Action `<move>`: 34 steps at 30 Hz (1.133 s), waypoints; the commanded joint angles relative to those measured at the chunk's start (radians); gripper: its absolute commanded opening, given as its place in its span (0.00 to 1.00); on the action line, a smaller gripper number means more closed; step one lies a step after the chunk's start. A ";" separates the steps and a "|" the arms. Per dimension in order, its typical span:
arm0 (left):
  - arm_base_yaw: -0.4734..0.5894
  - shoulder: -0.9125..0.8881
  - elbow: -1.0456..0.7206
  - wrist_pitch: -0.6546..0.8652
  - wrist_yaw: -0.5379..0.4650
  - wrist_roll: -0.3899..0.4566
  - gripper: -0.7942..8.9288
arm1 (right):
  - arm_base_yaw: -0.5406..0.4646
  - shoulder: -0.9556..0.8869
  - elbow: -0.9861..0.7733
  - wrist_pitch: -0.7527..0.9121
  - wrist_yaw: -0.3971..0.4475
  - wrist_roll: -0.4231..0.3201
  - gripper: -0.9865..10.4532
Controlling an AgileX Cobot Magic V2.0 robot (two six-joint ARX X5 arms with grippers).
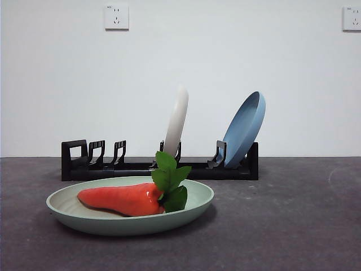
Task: Take the green plate from the plate rack,put the plate on the table,take the carrot from the table,put the carrot in the plate
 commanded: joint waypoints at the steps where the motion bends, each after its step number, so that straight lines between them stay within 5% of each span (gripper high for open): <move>1: 0.004 -0.003 -0.013 -0.024 0.022 -0.026 0.08 | 0.002 -0.002 -0.004 0.005 0.002 0.006 0.09; 12: 0.005 -0.003 -0.013 -0.134 0.125 -0.104 0.08 | 0.002 -0.002 -0.004 0.005 0.002 0.006 0.09; 34: 0.005 -0.003 -0.013 -0.134 0.123 -0.104 0.08 | -0.010 -0.003 -0.004 0.005 0.003 0.003 0.09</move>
